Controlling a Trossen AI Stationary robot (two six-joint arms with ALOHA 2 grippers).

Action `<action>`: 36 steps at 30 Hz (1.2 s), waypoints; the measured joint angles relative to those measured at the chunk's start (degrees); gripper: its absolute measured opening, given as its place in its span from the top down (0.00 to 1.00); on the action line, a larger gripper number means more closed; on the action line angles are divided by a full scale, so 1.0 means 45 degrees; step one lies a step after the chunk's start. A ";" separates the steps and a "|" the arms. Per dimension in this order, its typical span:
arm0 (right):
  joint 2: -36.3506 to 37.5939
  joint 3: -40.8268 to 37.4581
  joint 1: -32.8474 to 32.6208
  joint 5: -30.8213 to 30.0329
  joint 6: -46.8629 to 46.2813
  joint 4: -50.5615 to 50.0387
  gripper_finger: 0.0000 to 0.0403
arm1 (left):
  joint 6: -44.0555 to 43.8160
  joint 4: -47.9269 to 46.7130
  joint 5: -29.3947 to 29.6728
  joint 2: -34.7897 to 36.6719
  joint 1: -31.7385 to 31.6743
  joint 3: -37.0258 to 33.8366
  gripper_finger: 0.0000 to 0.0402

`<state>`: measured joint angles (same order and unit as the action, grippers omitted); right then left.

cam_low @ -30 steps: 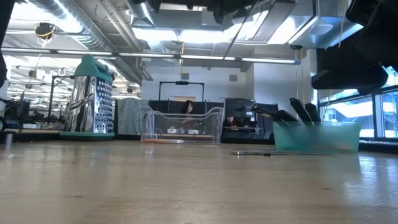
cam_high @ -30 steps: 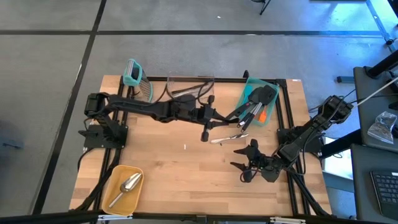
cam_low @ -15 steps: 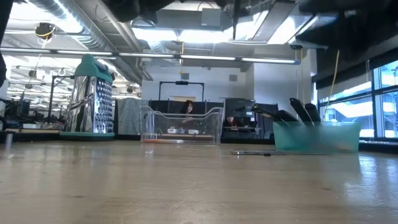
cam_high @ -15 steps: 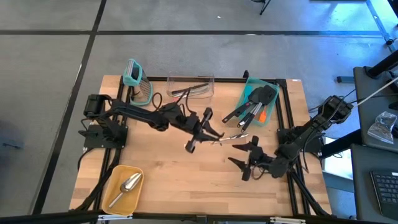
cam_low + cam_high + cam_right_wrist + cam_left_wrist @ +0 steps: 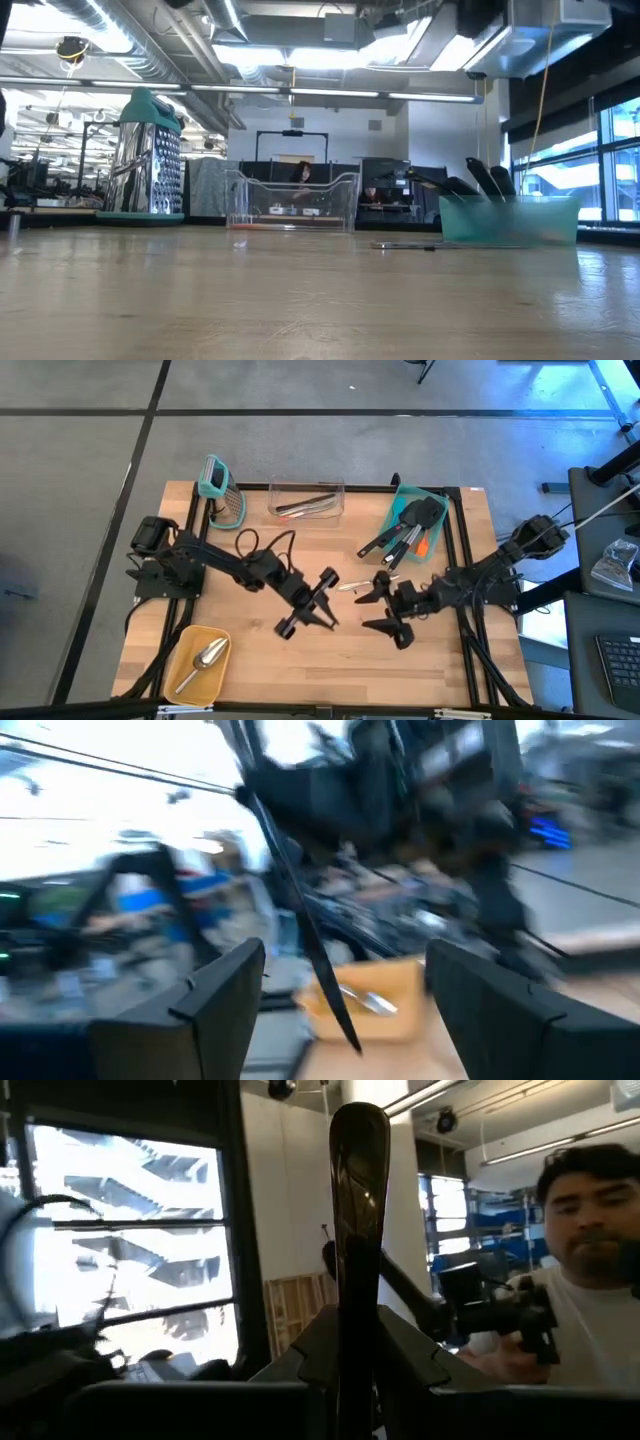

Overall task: Pick & Place Kitchen Items
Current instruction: Put the black table knife into the transparent bin

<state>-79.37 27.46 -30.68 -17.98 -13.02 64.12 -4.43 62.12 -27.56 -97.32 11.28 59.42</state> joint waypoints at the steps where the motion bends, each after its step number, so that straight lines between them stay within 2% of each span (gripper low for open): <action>1: 0.0000 0.0000 0.0284 0.0878 0.0000 0.0312 0.31 | 0.0134 0.0051 0.0054 0.0000 0.0157 0.0000 0.91; 3: 0.0000 0.0016 0.0719 0.1998 0.0004 0.0656 0.31 | 0.0347 0.0058 0.0180 0.0000 0.0431 -0.0005 0.91; 5: 0.0000 0.0174 0.1039 0.2553 0.0071 0.0358 0.31 | 0.0362 0.0283 0.0278 0.0000 0.0609 -0.0005 0.91; 11: -0.0492 0.1799 0.1391 0.4361 0.0402 -0.2152 0.31 | 0.0458 0.0885 0.0959 -0.0387 0.0831 -0.0005 0.91; 19: -0.1728 0.4050 0.1162 0.4987 0.0884 -0.3929 0.31 | -0.0184 0.1787 0.0989 -0.1071 0.0688 -0.0005 0.91; 29: -0.2764 0.5158 0.1130 0.5964 0.0714 -0.3910 0.31 | -0.0180 0.1743 0.0962 -0.1078 0.0710 -0.0005 0.91; 32: -0.2764 0.5158 0.1128 0.5965 0.0693 -0.3841 0.37 | -0.0094 0.1604 0.0973 -0.1078 0.0740 -0.0005 0.91; 36: -0.2764 0.5158 0.1124 0.5950 0.0689 -0.3648 0.54 | -0.0043 0.1623 0.0993 -0.1073 0.0747 -0.0005 0.91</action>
<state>-91.81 50.68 -25.63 8.80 -9.92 47.71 -4.62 69.43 -23.09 -102.15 14.64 59.40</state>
